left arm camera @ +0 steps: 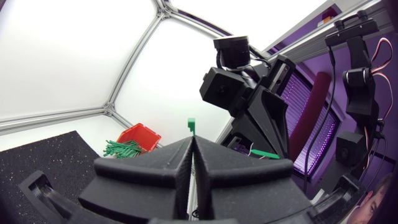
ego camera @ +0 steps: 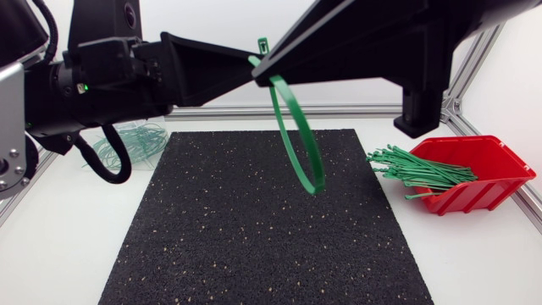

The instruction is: Take a green cable tie from the red box, thread the tail through the head to close it, then place it in the transparent bin on the left.

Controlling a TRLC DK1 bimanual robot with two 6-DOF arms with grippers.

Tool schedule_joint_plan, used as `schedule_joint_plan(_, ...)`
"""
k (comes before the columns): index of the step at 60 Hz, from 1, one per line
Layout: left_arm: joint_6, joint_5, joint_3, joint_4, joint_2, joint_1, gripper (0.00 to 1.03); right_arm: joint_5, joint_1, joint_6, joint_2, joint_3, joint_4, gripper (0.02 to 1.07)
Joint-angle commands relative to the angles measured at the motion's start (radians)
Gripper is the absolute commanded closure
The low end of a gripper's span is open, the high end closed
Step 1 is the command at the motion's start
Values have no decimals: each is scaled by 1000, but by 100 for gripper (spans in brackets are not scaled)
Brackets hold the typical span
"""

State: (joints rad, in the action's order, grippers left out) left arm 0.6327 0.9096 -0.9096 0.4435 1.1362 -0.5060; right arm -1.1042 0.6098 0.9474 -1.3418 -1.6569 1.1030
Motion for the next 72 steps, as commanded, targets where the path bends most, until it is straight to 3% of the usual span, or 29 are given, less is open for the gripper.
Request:
schedule_joint_plan(1, 25, -3, 23, 23, 16, 4, 100, -13, 8, 37, -22, -20, 15, 102)
schedule_joint_plan(72, 22, -8, 43, 49, -49, -6, 100, -5, -50, 45, -60, -57, -3, 102)
